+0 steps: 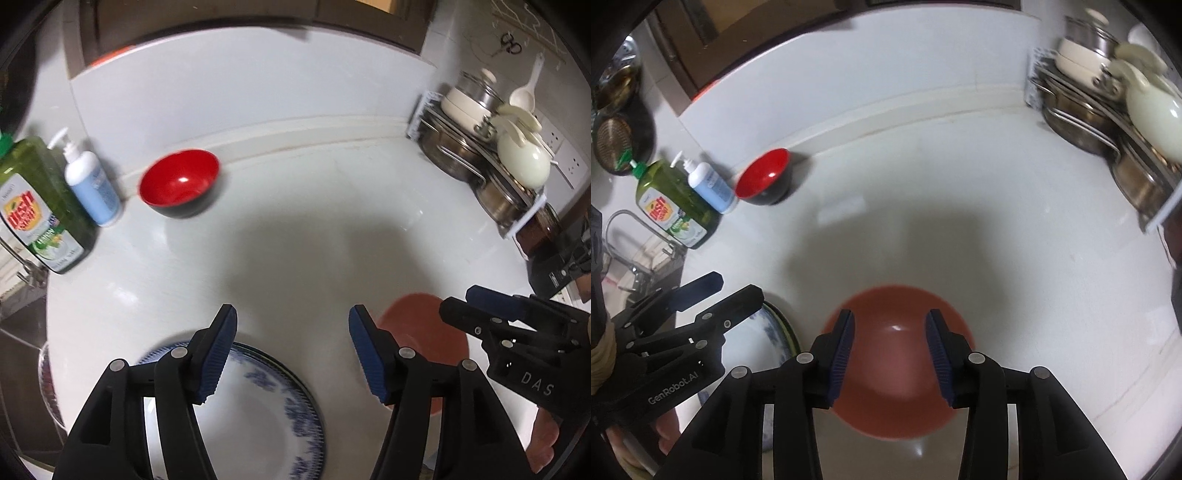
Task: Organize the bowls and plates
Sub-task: 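Move both grippers to the rim of the red-and-black bowl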
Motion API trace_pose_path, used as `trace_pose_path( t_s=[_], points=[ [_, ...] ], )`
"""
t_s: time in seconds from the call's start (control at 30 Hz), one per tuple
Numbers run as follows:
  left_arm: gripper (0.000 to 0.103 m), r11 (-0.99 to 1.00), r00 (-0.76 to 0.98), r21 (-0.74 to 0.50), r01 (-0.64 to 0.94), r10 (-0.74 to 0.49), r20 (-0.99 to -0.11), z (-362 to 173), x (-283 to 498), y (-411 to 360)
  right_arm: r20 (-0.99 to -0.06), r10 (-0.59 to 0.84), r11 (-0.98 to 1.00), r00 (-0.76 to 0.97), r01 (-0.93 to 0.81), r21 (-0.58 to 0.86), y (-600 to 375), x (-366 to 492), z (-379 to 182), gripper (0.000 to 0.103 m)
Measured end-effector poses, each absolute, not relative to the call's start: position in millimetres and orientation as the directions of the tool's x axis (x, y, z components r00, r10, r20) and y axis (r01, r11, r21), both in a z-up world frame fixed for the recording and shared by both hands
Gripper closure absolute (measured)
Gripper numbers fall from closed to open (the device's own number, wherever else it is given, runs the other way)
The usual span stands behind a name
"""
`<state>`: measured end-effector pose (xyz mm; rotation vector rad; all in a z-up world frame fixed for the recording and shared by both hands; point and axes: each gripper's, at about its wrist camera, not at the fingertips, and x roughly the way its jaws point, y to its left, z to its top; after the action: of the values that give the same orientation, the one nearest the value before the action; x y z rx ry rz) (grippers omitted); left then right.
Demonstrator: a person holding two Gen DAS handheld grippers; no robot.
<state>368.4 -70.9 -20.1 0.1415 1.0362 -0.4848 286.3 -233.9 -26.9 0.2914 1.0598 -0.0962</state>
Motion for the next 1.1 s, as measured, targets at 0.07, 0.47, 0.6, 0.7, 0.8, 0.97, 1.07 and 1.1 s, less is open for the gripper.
trace_pose_path(
  t_s=[0.07, 0.47, 0.6, 0.7, 0.8, 0.97, 1.07, 1.1],
  points=[
    [0.04, 0.894, 0.433, -0.108, 0.436, -0.313, -0.845, -15.3, 374.5, -61.9, -0.864, 0.065, 0.963, 0.499, 0.195, 0.184, -225.3, 296.1, -22.6, 0.062],
    [0.04, 0.929, 0.508, -0.085, 0.36, -0.272, -0.817, 7.2, 418.8, -20.4, -0.816, 0.096, 0.985, 0.569, 0.063, 0.16, -187.3, 351.5, 4.7, 0.062],
    [0.04, 0.939, 0.522, -0.068, 0.336, -0.246, -0.817, 8.9, 435.8, -9.8, -0.806, 0.115, 0.986, 0.58, 0.03, 0.163, -175.7, 376.6, 8.3, 0.062],
    [0.04, 0.942, 0.526, -0.061, 0.329, -0.237, -0.817, 9.5, 447.4, -3.4, -0.804, 0.131, 0.986, 0.58, 0.006, 0.164, -168.9, 393.8, 10.3, 0.062],
    [0.04, 0.947, 0.53, -0.053, 0.317, -0.223, -0.818, 9.4, 460.8, 3.7, -0.805, 0.15, 0.985, 0.575, -0.021, 0.169, -161.4, 412.1, 11.8, 0.062],
    [0.04, 0.955, 0.54, -0.02, 0.296, -0.185, -0.821, 7.5, 483.2, 14.0, -0.806, 0.162, 0.985, 0.569, -0.044, 0.167, -152.0, 438.8, 11.6, 0.062],
    [0.04, 0.958, 0.532, -0.025, 0.286, -0.181, -0.827, 4.8, 495.7, 18.5, -0.806, 0.173, 0.984, 0.567, -0.061, 0.168, -145.7, 457.4, 11.3, 0.062],
    [0.04, 0.959, 0.527, -0.026, 0.284, -0.179, -0.831, 3.1, 501.4, 20.0, -0.804, 0.176, 0.983, 0.568, -0.066, 0.169, -144.1, 463.4, 11.1, 0.062]
  ],
)
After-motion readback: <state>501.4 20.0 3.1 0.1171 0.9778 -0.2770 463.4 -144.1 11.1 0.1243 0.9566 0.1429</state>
